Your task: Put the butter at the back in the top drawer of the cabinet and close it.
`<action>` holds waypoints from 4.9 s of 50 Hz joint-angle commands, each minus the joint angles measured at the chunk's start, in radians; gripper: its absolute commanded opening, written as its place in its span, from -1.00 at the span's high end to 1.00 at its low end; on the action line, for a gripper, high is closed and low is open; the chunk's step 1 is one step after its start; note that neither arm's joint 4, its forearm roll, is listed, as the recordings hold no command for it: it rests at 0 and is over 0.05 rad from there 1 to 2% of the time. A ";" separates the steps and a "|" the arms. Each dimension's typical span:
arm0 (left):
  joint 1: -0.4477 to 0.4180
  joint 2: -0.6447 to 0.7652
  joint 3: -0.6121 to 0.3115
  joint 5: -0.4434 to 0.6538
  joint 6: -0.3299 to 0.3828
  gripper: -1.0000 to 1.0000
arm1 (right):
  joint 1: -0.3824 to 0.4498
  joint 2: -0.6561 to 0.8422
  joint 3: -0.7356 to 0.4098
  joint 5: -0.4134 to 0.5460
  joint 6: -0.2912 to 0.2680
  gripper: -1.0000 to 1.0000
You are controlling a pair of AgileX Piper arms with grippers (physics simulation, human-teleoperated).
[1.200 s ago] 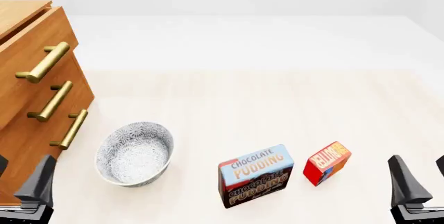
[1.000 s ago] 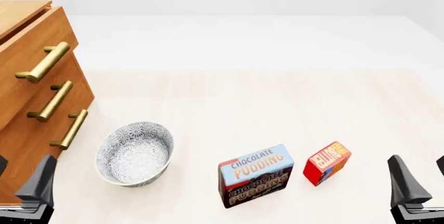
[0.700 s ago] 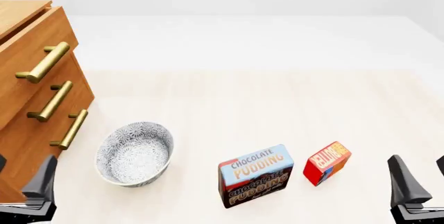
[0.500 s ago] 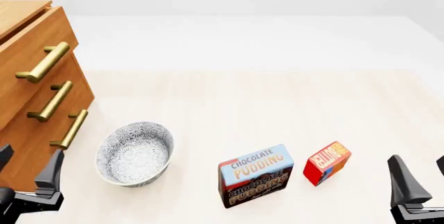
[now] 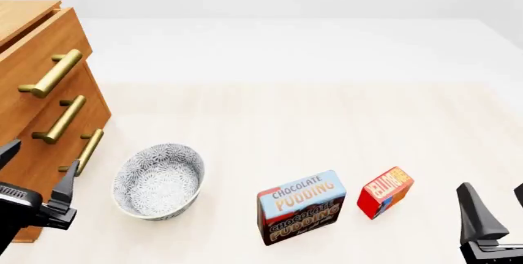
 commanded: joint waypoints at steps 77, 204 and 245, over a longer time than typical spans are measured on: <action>0.080 0.245 -0.152 -0.123 0.650 -1.00 | 0.000 0.000 0.000 0.000 0.000 -1.00; 0.163 0.630 -0.264 -0.409 0.831 -1.00 | 0.000 0.000 0.000 0.000 0.000 -1.00; 0.087 0.591 -0.307 -0.331 0.797 1.00 | 0.000 0.000 0.000 0.000 0.000 -1.00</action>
